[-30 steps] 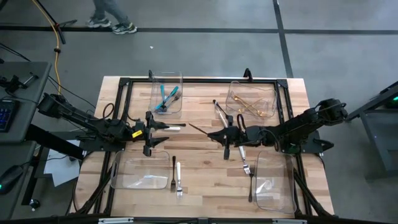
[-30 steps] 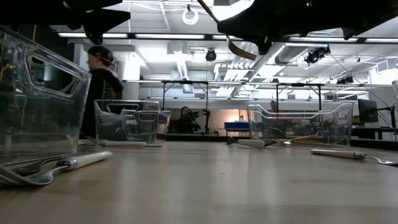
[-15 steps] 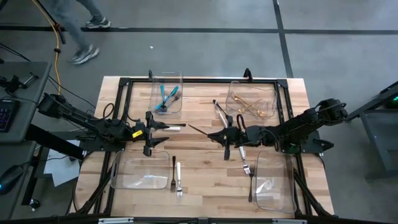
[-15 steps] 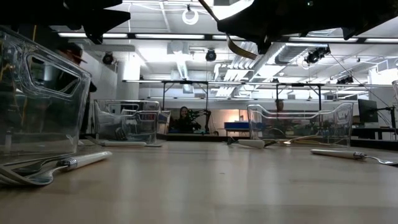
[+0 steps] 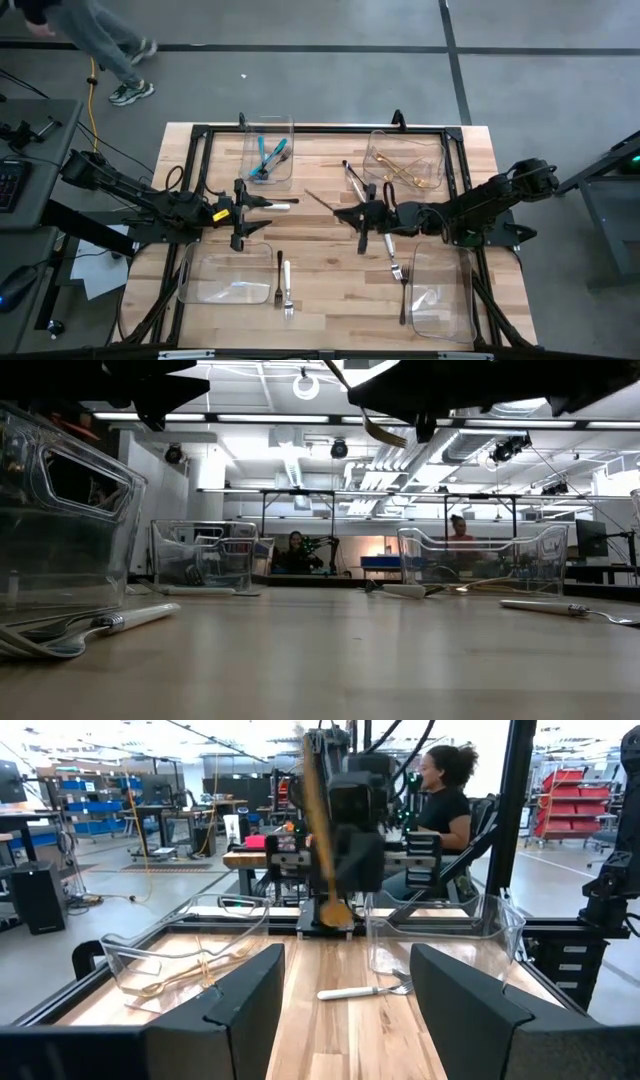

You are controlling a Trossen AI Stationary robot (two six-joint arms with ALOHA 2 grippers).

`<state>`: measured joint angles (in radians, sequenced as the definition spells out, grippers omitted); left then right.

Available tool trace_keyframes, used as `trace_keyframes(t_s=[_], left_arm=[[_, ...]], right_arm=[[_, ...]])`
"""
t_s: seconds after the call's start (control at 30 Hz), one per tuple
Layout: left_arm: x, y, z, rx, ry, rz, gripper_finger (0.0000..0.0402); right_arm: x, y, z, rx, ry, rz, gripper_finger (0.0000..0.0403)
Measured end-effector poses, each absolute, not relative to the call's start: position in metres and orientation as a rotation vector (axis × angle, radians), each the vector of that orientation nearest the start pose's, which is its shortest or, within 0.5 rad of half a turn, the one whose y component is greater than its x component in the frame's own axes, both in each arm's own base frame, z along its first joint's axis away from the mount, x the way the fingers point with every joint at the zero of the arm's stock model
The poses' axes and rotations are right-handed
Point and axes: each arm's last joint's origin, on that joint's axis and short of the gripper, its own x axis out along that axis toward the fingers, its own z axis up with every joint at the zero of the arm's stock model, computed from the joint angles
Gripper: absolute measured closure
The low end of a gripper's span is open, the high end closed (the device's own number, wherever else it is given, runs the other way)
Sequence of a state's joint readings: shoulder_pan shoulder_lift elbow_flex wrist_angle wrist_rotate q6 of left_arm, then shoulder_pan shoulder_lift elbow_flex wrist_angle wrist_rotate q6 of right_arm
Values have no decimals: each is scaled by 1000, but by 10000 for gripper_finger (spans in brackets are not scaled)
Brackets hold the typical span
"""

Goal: Sort silverware by color (type)
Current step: Put the gold fork into the top right transparent bin

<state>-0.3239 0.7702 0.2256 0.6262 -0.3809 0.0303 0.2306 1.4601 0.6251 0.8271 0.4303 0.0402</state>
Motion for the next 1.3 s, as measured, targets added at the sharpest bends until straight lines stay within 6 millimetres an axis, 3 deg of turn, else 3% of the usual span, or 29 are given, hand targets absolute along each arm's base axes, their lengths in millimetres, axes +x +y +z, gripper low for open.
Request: trace_keyframes(t_s=[0.17,0.3,0.53,0.73,0.97,1.13,1.3], left_arm=[[160,-42,219,3,-76,58,190],[160,-42,219,3,-74,58,190],[160,-43,218,-23,-66,52,190],[160,-43,219,-39,-68,51,190],[160,-43,219,-40,-68,51,190],[160,-43,219,-57,-68,50,190],[160,-43,218,-55,-60,50,190]], right_arm=[[309,47,251,-92,223,-362,398],[318,26,292,-210,525,-549,398],[287,-18,324,-248,978,-831,398],[253,-45,310,-207,1273,-962,398],[235,-65,260,-194,1537,-898,398],[225,-76,224,-181,1624,-814,398],[225,-87,203,-146,1588,-753,398]])
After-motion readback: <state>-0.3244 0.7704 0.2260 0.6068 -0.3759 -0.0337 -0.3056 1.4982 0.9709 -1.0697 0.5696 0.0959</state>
